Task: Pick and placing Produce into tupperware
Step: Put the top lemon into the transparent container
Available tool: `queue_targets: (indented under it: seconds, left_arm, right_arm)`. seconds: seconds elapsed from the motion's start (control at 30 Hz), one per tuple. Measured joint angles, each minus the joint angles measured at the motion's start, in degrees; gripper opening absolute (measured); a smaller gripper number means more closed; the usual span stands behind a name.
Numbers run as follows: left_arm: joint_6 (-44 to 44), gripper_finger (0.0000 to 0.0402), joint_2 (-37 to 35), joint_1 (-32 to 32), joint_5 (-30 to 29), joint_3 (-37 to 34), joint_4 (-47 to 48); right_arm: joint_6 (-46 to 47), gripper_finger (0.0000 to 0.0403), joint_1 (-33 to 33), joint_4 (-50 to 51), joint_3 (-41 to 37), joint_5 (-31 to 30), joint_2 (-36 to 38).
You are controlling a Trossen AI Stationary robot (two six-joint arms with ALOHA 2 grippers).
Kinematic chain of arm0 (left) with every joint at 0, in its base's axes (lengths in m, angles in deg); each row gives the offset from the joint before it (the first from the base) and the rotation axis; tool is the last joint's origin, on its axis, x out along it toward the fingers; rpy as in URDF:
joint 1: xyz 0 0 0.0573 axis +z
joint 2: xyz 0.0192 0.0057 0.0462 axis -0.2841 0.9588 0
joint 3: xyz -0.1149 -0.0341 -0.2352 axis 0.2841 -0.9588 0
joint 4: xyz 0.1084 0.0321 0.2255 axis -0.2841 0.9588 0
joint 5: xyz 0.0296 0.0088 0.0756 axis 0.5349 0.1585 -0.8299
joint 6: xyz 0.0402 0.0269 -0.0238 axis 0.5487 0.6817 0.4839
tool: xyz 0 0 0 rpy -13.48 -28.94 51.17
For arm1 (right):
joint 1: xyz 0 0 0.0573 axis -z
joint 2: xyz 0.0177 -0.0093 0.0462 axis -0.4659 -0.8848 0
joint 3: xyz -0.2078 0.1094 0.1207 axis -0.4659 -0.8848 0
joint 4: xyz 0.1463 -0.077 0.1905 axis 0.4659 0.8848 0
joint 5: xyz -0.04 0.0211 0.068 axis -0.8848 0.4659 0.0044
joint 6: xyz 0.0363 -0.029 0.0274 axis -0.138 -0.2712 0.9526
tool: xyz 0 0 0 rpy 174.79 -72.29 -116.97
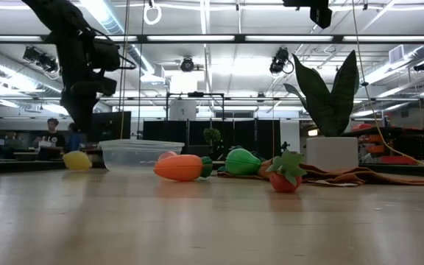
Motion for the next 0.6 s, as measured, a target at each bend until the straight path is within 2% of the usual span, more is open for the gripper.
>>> queue_targets:
  seconds: [0.13, 0.27, 0.4, 0.6]
  left_arm:
    - [-0.17, 0.0128, 0.00, 0.11, -0.13, 1.14, -0.03]
    - [-1.14, 0.0136, 0.10, 1.07, -0.50, 1.18, 1.15]
    - [-1.31, 0.0183, 0.13, 2.11, -0.62, 0.74, 0.97]
    - [-0.28, 0.0285, 0.15, 2.91, -0.68, 0.48, -0.88]
  right_arm:
    - [0.00, 0.0000, 0.02, 0.00, 0.00, 0.00, 0.00]
    - [0.00, 0.0000, 0.02, 0.00, -0.02, 0.00, 0.00]
    - [0.00, 0.0000, 0.02, -0.03, 0.00, 0.00, 0.00]
    - [0.00, 0.0000, 0.01, -0.92, -0.02, 0.00, 0.01]
